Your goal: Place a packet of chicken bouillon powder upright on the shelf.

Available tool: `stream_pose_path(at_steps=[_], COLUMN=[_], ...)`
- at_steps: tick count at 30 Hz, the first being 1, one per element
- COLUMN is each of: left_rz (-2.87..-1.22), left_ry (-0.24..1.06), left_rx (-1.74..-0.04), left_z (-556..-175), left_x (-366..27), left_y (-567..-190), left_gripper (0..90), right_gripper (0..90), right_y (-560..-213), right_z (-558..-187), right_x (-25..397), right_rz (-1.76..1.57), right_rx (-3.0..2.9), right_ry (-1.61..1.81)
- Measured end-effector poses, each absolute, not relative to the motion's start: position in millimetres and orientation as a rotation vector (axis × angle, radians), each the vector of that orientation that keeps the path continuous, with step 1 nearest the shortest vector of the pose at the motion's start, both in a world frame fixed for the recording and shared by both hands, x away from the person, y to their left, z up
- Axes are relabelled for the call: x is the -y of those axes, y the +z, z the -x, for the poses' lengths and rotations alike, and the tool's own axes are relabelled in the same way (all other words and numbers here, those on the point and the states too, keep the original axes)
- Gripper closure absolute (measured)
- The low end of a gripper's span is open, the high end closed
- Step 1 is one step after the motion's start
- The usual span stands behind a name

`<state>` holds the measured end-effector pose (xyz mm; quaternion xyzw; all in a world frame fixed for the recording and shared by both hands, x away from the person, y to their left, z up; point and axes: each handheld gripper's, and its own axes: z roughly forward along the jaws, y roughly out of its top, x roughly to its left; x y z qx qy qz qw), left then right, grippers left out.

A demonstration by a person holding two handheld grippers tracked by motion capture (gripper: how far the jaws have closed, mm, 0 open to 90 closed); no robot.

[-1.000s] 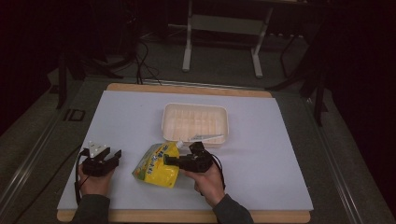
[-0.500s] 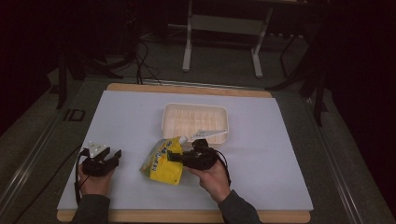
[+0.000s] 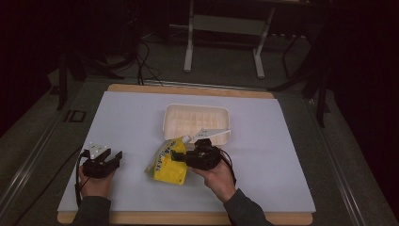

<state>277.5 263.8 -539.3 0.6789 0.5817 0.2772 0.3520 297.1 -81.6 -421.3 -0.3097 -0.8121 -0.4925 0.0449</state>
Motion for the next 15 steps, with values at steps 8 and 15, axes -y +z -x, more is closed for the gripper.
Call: stream_pose_path(at_steps=[8, 15], left_rz=[-1.757, -1.755], left_ry=[0.718, 0.718], left_rx=[-1.507, -1.508], left_z=[-278, -278], left_x=[-264, -264], left_y=[-539, -539], left_gripper=[51.3, 51.3], right_gripper=[90.0, 90.0], right_y=[-416, -410], right_z=[-297, -298], right_x=[83, 85], right_rz=[0.929, 0.915], right_rx=[2.510, 2.535], right_ry=[-1.514, -1.521])
